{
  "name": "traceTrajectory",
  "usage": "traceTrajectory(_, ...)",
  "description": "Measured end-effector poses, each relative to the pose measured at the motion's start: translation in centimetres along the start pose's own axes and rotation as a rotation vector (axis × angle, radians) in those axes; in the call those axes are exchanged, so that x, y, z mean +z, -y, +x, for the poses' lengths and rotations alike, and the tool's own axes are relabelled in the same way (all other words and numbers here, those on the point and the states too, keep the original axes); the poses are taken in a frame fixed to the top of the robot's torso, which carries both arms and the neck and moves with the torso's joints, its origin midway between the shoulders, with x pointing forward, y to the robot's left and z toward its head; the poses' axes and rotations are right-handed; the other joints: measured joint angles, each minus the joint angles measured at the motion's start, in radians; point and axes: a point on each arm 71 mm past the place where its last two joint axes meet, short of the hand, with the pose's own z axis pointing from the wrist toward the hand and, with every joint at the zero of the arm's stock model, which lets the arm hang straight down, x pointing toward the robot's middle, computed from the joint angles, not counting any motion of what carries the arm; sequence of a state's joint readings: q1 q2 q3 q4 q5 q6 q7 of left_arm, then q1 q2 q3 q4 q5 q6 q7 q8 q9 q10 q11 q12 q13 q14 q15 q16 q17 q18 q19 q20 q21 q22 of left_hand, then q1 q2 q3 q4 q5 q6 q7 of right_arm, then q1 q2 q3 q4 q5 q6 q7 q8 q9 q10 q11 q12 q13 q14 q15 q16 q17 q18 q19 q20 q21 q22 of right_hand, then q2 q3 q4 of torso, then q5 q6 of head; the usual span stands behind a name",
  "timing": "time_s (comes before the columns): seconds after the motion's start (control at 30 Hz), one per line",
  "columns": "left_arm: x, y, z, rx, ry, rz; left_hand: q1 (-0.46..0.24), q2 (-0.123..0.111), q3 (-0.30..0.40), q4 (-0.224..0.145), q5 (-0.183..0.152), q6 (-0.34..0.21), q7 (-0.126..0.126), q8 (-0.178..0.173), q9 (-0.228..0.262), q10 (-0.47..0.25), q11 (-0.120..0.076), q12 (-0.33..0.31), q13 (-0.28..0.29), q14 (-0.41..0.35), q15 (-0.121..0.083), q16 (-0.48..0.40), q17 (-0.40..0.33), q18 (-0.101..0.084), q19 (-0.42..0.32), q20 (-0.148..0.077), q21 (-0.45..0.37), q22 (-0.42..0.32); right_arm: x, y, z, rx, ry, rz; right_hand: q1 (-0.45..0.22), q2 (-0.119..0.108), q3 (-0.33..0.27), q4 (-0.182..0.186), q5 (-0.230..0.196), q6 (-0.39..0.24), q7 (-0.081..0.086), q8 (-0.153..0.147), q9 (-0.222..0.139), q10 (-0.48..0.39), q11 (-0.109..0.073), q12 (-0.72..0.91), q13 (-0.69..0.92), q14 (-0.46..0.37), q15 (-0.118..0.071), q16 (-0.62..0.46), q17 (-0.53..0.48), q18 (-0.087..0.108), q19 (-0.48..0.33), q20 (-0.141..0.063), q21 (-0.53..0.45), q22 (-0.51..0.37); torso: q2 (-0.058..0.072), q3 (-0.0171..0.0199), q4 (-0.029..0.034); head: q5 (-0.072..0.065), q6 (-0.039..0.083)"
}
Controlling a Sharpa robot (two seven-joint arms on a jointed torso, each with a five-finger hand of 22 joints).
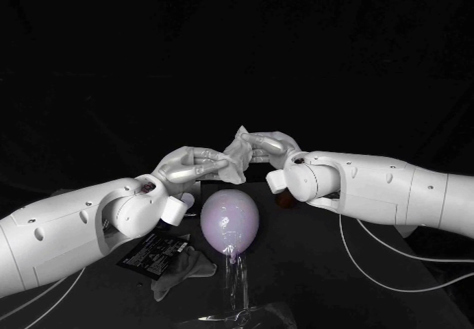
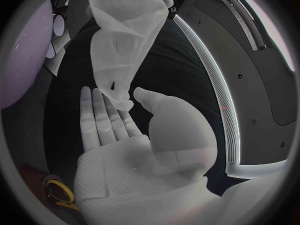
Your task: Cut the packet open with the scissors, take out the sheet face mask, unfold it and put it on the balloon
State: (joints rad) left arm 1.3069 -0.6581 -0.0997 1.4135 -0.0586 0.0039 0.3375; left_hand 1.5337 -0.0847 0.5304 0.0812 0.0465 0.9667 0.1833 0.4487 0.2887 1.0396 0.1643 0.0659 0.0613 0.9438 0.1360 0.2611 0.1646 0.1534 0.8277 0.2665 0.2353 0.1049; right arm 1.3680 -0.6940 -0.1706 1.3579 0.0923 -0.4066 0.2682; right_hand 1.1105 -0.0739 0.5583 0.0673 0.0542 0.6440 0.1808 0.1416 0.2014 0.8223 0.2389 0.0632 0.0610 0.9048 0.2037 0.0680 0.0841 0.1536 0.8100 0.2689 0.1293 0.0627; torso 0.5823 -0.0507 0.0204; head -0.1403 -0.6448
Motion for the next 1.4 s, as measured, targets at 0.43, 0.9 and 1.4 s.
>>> traceTrajectory(0.43,-0.1,0.0,-0.2,-0.071,0.005,-0.001,-0.001,-0.001,0.007,-0.001,0.0,-0.004,0.003,0.004,0.015,0.0,0.0,0.0,0.0,0.011,0.0,-0.004,0.001,0.017,0.028,-0.007,0.019,0.007,-0.1,1.9,-1.1,-0.084,-0.07,0.162,-0.042,-0.042,-0.182,0.085,0.0,-0.12,-0.019,-0.048,-0.041,-0.111,0.014,-0.004,-0.005,-0.162,0.021,-0.006,-0.02,-0.015,-0.309,0.021,-0.075,-0.012,0.0,0.0,-0.0006,0.0,0.001)
traceTrajectory(0.9,-0.2,0.0,-0.5,-0.129,-0.001,-0.003,-0.008,0.003,0.009,-0.015,0.0,-0.015,0.013,0.008,0.021,-0.018,0.004,0.0,0.0,0.041,-0.005,-0.017,-0.001,0.017,0.08,-0.034,0.057,0.025,-0.3,2.4,-3.0,-0.196,-0.067,0.157,0.146,0.037,-0.164,0.019,0.0,0.142,0.012,0.03,0.021,0.097,-0.015,0.04,0.011,0.01,-0.014,0.054,0.01,-0.006,-0.102,0.019,-0.007,0.024,0.001,-0.0004,-0.0003,0.001,0.002)
traceTrajectory(1.4,-0.5,0.0,-1.2,-0.14,0.009,-0.007,-0.02,0.01,0.009,-0.015,-0.001,-0.019,0.014,0.012,0.021,-0.025,0.009,0.0,0.0,0.059,-0.009,-0.019,-0.001,0.016,0.086,-0.039,0.069,0.03,-3.5,-2.6,-3.0,-0.399,-0.171,-0.137,0.129,-0.066,-0.163,-0.014,0.103,0.308,-0.042,0.075,0.033,0.593,-0.195,0.381,0.24,0.556,-0.222,0.707,0.454,0.016,0.388,-0.17,0.337,0.186,0.001,0.0,0.0,0.0,0.001)
